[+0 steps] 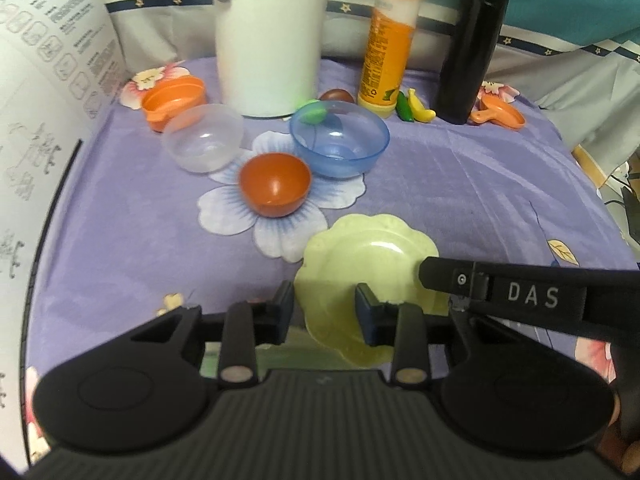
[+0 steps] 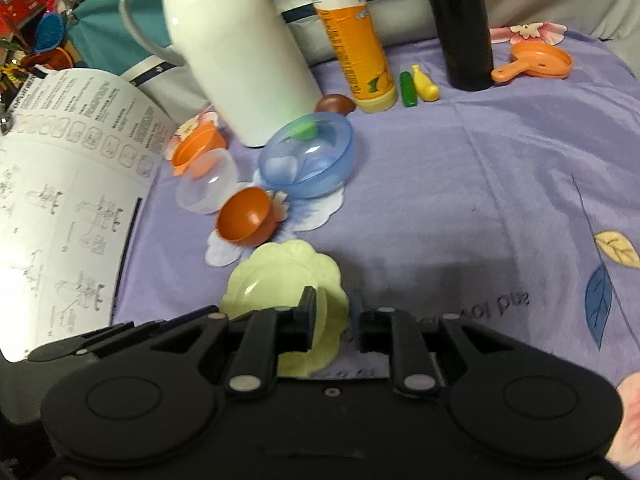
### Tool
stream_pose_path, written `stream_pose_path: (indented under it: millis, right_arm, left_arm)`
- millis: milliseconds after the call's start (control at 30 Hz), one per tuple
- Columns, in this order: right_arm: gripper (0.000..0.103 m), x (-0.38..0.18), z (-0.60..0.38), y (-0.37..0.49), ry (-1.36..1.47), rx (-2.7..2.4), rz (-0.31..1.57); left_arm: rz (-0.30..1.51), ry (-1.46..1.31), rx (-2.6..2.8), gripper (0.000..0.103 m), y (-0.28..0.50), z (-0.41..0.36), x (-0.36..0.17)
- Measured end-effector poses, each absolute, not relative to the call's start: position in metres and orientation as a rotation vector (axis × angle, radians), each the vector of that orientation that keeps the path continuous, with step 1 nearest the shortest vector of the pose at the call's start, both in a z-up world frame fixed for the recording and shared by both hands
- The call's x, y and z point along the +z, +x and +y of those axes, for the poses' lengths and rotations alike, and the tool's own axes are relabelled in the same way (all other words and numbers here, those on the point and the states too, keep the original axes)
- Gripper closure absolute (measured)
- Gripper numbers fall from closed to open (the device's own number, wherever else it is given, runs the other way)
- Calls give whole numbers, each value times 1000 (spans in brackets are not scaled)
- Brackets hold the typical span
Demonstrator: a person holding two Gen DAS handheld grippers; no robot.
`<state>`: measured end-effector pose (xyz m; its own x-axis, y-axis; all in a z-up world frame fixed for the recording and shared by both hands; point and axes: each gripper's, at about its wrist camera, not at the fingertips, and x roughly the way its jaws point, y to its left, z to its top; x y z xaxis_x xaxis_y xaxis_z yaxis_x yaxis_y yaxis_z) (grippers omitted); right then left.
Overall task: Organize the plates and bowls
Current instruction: 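Carry the yellow flower plate with both tools onto the green tray, then open both tools to release the yellow plate and lift away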
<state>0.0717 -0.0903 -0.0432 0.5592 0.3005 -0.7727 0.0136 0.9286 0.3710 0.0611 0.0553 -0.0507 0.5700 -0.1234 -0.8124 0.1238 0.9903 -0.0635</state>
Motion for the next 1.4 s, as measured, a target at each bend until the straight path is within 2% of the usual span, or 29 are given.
stream_pose_path:
  millis: [433, 767, 1400]
  right_arm:
    - [83, -33, -52, 33, 353, 276, 1028]
    - [83, -42, -29, 14, 329, 311, 1091]
    - [83, -62, -15, 18, 290, 309, 1155]
  left_arm:
    - [943, -63, -101, 72, 6, 112, -35]
    - [1000, -86, -91, 72, -22, 134, -54]
    - [1065, -112, -90, 72, -21, 141, -79]
